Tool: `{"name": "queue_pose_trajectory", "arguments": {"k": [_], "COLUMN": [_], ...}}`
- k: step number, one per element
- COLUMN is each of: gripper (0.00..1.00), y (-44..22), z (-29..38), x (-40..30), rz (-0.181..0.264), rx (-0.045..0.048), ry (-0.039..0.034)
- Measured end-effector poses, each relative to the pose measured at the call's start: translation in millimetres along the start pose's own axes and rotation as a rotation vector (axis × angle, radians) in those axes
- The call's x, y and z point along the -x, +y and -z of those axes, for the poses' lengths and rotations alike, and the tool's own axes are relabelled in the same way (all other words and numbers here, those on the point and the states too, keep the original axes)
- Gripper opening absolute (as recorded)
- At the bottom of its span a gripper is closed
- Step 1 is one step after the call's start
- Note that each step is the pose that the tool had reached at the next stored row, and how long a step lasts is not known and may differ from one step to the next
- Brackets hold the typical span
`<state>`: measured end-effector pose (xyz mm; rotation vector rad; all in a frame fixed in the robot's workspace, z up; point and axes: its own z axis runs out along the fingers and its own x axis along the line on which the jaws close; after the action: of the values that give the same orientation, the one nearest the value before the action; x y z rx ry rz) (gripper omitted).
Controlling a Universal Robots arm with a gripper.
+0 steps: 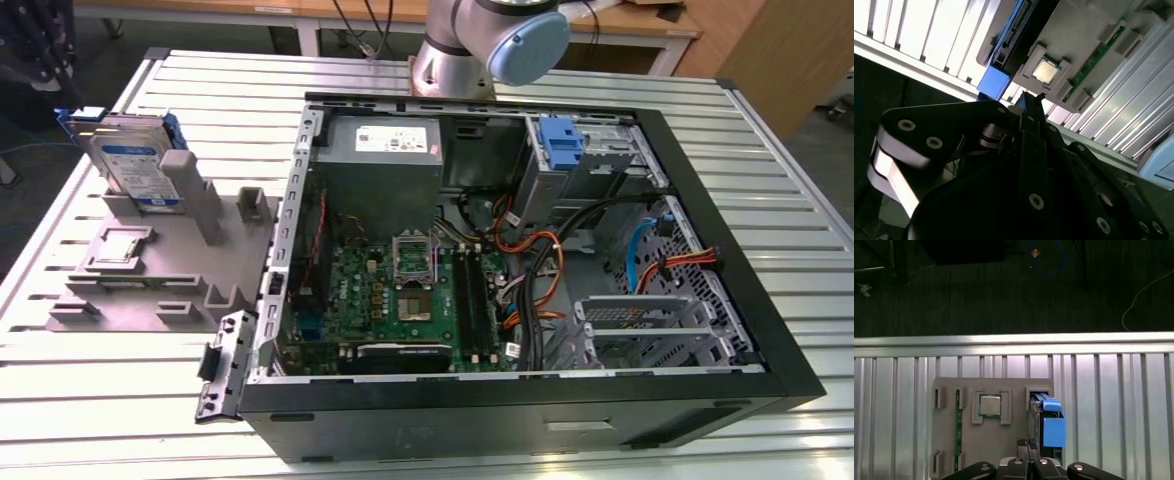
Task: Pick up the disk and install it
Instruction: 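Pick up the disk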
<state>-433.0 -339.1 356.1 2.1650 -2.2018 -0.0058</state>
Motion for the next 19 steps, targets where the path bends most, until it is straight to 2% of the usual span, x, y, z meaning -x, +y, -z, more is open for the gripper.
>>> {"name": "queue_pose_trajectory", "arguments": {"k": [5, 7, 9, 11, 13, 16, 17, 18, 19], "gripper": [0.1, 0.1, 0.1, 0.1, 0.1, 0.1, 0.11, 0.17, 0.17], "y": [0.0, 0.0, 0.6, 1.2, 1.5, 1.5, 1.5, 1.5, 1.6], "z": [0.0, 0.1, -0.3, -0.9, -1.7, -3.5, -4.3, -4.8, -5.3], "x": [0.0, 0.0, 0.0, 0.0, 0.2, 0.2, 0.3, 0.4, 0.5], "rz": [0.087, 0.107, 0.107, 0.104, 0.092, 0.055, 0.045, 0.037, 0.031], "rx": [-0.003, -0.0045, -0.0159, -0.0274, -0.0349, -0.036, -0.0361, -0.0363, -0.0366], "ry": [0.0035, 0.0037, -0.0016, -0.0024, -0.0029, -0.0037, -0.0039, -0.0043, -0.0054]}}
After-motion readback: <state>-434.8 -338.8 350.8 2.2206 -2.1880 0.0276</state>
